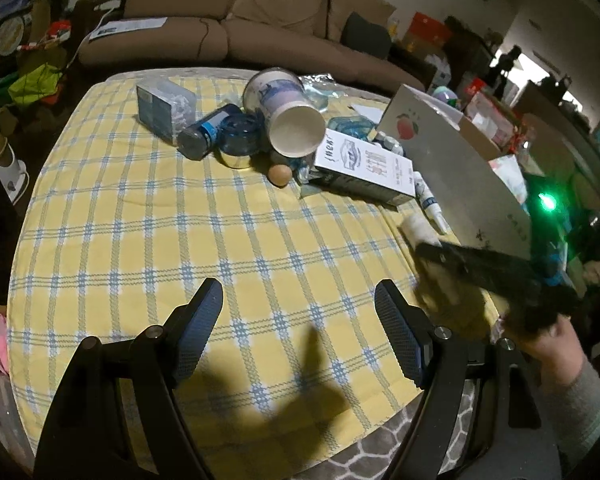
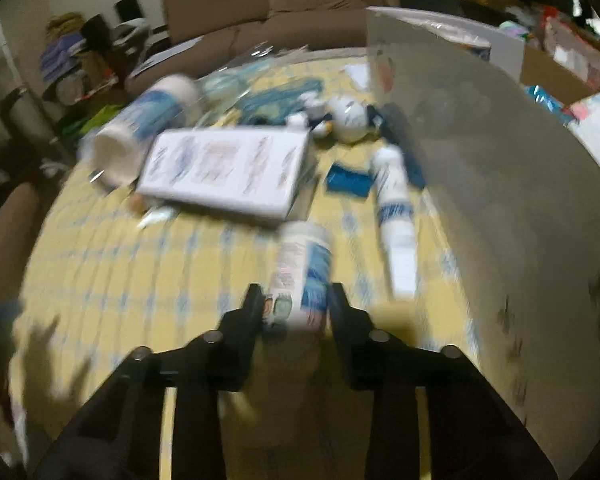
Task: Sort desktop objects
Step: 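Grasp the white spray bottle with the right tool and lift it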
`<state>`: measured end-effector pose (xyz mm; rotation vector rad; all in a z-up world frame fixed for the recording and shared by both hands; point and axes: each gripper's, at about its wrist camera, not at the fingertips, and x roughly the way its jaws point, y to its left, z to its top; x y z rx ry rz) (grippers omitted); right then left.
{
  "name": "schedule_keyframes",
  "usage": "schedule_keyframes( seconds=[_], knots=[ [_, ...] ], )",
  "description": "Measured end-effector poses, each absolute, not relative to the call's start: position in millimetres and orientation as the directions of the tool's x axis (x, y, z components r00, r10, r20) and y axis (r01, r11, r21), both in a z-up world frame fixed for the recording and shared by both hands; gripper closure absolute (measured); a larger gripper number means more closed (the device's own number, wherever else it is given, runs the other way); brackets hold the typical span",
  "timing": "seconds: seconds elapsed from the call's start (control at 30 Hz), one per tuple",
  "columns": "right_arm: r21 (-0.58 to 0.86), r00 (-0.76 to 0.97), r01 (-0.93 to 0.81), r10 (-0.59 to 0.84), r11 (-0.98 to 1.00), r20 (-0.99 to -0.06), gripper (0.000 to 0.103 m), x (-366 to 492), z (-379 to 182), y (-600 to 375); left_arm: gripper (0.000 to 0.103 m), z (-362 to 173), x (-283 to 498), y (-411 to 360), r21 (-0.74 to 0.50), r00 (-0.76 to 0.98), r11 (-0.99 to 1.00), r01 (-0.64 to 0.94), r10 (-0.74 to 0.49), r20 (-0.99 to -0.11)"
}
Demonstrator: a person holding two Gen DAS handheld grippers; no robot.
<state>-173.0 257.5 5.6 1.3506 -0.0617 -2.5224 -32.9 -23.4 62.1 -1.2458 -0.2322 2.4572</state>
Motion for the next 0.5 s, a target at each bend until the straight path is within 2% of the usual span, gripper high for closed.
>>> schedule_keyframes(
  seconds=[0.4,0.47,0.5],
  knots=[
    [0.151,-0.436,0.427,-0.349,-0.892,-0.829,0.072,-103,7,241,0.027,45,-27,0,-0.293,-0.501,-0.906,-0.305,0.414,-0.760],
    [0.154,-0.438,0.430,-0.355,-0.889,-0.826,0.071,-102,8,243,0.027,43,-29,0,-0.298,-0.496,-0.906,-0.299,0.415,-0.763],
    [0.151,-0.450,0.425,-0.353,-0.892,-0.820,0.066,-103,12,245,0.027,41,-29,0,-0.300,-0.494,-0.907,-0.296,0.414,-0.765]
  ],
)
